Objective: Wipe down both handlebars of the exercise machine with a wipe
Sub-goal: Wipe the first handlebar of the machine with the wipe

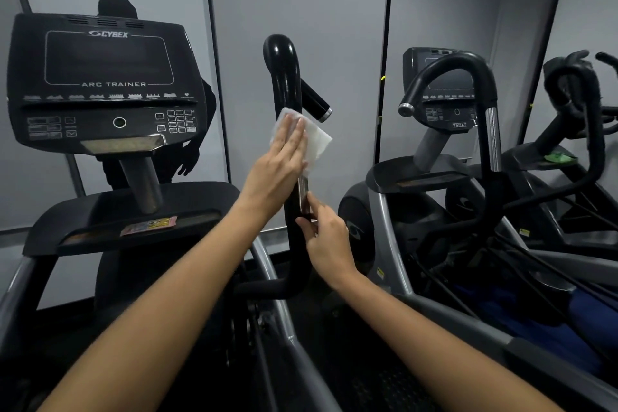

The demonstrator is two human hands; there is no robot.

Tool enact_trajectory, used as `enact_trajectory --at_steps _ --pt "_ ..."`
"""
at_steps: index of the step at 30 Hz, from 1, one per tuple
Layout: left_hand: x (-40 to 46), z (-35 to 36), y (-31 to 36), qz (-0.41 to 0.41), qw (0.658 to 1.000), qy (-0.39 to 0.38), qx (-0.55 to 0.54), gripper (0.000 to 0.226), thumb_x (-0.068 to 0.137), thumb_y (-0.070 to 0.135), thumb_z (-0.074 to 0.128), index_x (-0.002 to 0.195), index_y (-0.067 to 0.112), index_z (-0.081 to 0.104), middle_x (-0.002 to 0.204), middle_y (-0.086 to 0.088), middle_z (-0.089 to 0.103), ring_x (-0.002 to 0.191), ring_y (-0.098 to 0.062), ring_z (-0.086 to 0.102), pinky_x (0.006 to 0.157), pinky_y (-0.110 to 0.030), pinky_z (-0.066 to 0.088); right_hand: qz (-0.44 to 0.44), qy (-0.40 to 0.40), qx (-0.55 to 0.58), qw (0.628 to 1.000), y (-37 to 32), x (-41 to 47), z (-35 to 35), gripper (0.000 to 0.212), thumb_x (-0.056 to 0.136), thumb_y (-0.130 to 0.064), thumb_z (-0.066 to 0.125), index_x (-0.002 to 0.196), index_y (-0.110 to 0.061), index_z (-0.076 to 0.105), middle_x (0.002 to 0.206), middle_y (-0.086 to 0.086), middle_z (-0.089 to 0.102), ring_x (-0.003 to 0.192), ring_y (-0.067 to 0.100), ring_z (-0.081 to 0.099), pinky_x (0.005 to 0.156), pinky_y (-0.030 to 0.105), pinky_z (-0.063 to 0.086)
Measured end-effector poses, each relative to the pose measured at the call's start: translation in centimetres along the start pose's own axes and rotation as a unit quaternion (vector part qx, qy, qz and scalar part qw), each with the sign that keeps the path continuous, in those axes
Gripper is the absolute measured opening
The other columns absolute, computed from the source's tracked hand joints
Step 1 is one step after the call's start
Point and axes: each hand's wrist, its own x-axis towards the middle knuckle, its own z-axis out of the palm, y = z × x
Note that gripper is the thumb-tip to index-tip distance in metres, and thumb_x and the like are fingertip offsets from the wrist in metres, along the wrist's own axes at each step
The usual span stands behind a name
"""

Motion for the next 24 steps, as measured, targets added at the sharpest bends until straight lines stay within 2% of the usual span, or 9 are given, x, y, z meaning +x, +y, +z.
enact_trajectory --at_steps 3,5,7,8,10,13,16,18,24 --pt "-3.0 0.9 1.8 -0.039 0.995 -0.021 -0.088 0.068 0.082 -0.004 0.063 0.139 -0.01 0.026 0.149 -0.023 0.023 0.137 -0.04 0.022 0.09 -0.045 0.049 0.019 0.015 0.029 0.999 0.1 -0.5 0.1 0.05 0.091 -0.014 0.058 0.138 -0.011 0.041 0.124 0.005 0.059 0.114 0.015 0.056 0.1 0.033 0.046" --pt "-3.6 0.8 2.4 -0.061 0.989 -0.012 -0.131 0.069 0.083 -0.004 0.061 0.139 -0.011 0.023 0.149 -0.024 0.021 0.137 -0.038 0.02 0.098 -0.043 0.035 0.032 0.016 0.051 0.998 0.2 -0.6 0.0 0.049 0.09 -0.013 0.06 0.136 -0.01 0.043 0.123 0.004 0.06 0.114 0.014 0.056 0.098 0.023 0.045" --pt "-2.8 0.6 2.6 -0.11 0.973 -0.001 -0.204 0.061 0.092 0.006 0.046 0.142 -0.008 0.014 0.152 -0.021 0.015 0.138 -0.036 0.02 0.105 -0.042 0.028 0.042 0.016 0.064 0.997 0.2 -0.5 -0.2 0.044 0.088 -0.013 0.062 0.13 -0.01 0.05 0.118 0.004 0.063 0.111 0.013 0.058 0.091 0.015 0.044" --pt "-2.1 0.4 2.5 -0.143 0.961 0.006 -0.238 0.058 0.096 0.009 0.04 0.144 -0.004 0.01 0.154 -0.017 0.01 0.136 -0.037 0.028 0.105 -0.042 0.034 0.05 0.018 0.066 0.996 0.3 -0.4 -0.2 0.041 0.088 -0.013 0.063 0.127 -0.01 0.053 0.115 0.003 0.064 0.109 0.012 0.059 0.088 0.013 0.043" --pt "-0.5 -0.1 2.1 -0.206 0.939 0.017 -0.274 0.058 0.099 0.01 0.038 0.147 0.004 0.007 0.156 -0.01 0.006 0.118 -0.04 0.05 0.091 -0.044 0.045 0.063 0.024 0.069 0.995 0.4 -0.3 -0.2 0.035 0.086 -0.015 0.065 0.12 -0.01 0.058 0.109 0.002 0.067 0.1 0.007 0.06 0.081 0.007 0.043" --pt "0.2 -0.1 1.9 -0.261 0.914 0.021 -0.311 0.058 0.098 0.018 0.042 0.148 0.006 0.013 0.151 -0.014 0.027 0.114 -0.036 0.053 0.092 -0.043 0.044 0.067 0.032 0.07 0.995 0.6 -0.4 -0.2 0.028 0.085 -0.017 0.067 0.113 -0.011 0.063 0.098 0.0 0.07 0.08 -0.003 0.06 0.072 0.0 0.043" --pt "-1.9 0.5 2.7 -0.298 0.886 0.017 -0.355 0.049 0.096 0.021 0.046 0.139 0.002 0.034 0.117 -0.014 0.059 0.1 -0.028 0.059 0.084 -0.034 0.049 0.069 0.034 0.078 0.994 0.7 -0.5 -0.1 0.028 0.085 -0.015 0.067 0.112 -0.01 0.064 0.094 -0.003 0.07 0.073 -0.008 0.058 0.067 -0.003 0.041" --pt "-3.2 0.6 3.3 -0.295 0.879 0.019 -0.374 0.043 0.095 0.02 0.049 0.133 0.001 0.042 0.1 -0.008 0.059 0.093 -0.024 0.06 0.077 -0.026 0.047 0.067 0.031 0.084 0.994 0.7 -0.4 -0.2 0.029 0.085 -0.015 0.067 0.113 -0.011 0.064 0.096 -0.001 0.071 0.072 -0.011 0.058 0.067 -0.003 0.041" --pt "1.4 0.2 0.8 -0.319 0.84 0.039 -0.437 0.053 0.094 0.026 0.052 0.14 0.006 0.036 0.116 -0.012 0.062 0.106 -0.024 0.059 0.092 -0.037 0.049 0.065 0.012 0.093 0.993 0.8 -0.6 -0.4 0.036 0.082 -0.013 0.069 0.118 -0.01 0.061 0.099 -0.003 0.068 0.071 -0.016 0.055 0.066 -0.006 0.038"
